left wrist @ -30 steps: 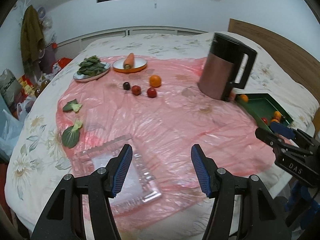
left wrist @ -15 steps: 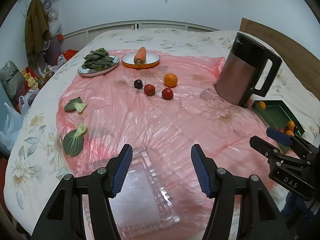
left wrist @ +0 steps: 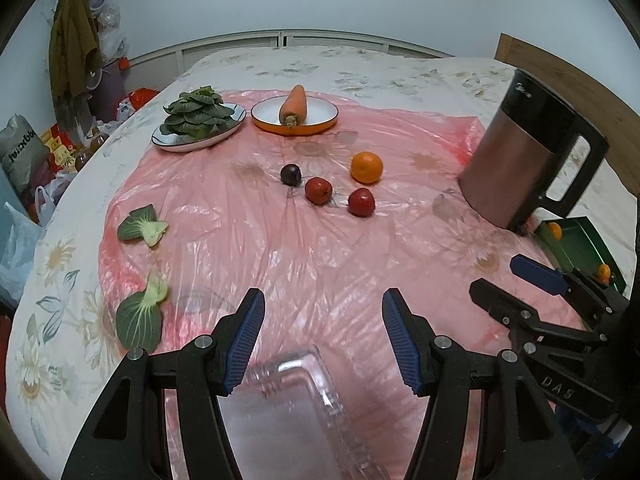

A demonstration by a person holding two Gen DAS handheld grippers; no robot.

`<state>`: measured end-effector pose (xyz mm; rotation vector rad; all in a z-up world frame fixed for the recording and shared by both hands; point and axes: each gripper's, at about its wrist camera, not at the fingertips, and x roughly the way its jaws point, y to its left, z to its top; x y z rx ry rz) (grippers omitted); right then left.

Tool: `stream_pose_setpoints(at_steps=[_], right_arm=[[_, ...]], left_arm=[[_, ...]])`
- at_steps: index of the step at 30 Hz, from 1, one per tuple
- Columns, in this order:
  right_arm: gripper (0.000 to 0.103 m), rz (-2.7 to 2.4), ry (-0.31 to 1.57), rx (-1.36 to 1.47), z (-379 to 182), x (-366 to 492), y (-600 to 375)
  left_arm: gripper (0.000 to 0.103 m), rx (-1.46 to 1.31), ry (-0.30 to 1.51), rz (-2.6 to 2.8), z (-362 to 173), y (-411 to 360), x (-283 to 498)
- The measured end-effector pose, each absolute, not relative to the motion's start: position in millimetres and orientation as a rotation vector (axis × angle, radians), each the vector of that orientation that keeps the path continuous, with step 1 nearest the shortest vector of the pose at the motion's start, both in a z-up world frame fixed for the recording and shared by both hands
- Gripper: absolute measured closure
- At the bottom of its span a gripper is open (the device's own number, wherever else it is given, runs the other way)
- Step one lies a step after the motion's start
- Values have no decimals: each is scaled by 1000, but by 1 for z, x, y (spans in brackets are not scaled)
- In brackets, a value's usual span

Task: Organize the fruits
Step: 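Grasp a red apple with the left tool while the right tool grasps another red apple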

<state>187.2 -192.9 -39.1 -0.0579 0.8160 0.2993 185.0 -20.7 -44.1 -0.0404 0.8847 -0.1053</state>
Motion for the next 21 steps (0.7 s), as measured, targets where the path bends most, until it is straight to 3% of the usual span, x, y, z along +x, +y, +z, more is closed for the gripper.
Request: stream_pose_setpoints(at_steps=[21], right_arm=[[9,412,841,-109,-76,285,-150]], left_arm=[[48,-260,972,-126,-80,-5,302]])
